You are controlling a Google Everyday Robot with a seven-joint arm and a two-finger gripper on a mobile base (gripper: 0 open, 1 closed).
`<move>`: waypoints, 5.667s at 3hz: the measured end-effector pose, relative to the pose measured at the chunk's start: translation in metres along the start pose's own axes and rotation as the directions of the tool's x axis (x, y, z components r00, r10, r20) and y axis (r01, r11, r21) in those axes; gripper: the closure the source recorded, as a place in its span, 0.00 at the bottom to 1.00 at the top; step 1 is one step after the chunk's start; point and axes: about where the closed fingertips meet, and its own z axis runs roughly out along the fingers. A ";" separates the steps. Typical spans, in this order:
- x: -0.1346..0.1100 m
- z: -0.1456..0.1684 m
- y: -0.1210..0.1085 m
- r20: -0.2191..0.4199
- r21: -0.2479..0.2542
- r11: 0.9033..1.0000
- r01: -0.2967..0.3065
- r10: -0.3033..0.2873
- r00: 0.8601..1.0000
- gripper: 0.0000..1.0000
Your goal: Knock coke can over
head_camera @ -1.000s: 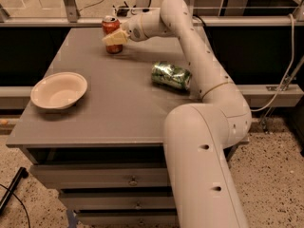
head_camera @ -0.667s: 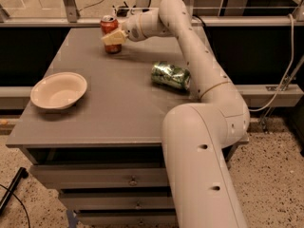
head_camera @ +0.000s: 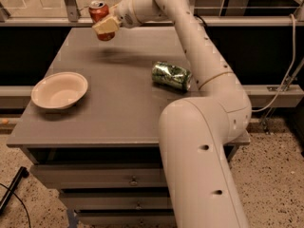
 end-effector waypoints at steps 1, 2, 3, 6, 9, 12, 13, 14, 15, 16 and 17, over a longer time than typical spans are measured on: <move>-0.032 -0.021 0.005 -0.021 0.035 0.997 0.062 -0.061 0.998 1.00; -0.070 -0.070 0.009 -0.117 0.150 0.980 0.130 -0.113 0.987 1.00; -0.083 -0.107 0.013 -0.253 0.248 0.955 0.162 -0.097 0.962 1.00; -0.045 -0.104 0.030 -0.411 0.170 0.984 0.059 0.016 0.911 1.00; 0.007 -0.137 0.102 -0.669 0.136 0.986 -0.099 0.166 0.725 1.00; 0.034 -0.207 0.204 -0.722 0.083 0.979 -0.187 0.188 0.665 1.00; 0.054 -0.209 0.232 -0.769 0.010 0.979 -0.203 0.137 0.624 1.00; 0.076 -0.199 0.245 -0.807 -0.070 0.980 -0.186 0.054 0.588 1.00; 0.077 -0.197 0.245 -0.809 -0.085 0.980 -0.179 0.036 0.586 1.00; 0.076 -0.192 0.244 -0.812 -0.111 0.979 -0.169 0.009 0.584 1.00; 0.086 -0.181 0.246 -0.858 -0.133 0.980 -0.145 -0.041 0.511 1.00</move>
Offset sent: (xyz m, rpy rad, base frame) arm -0.0751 -0.0637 0.1265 -0.1832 -0.2131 -0.2070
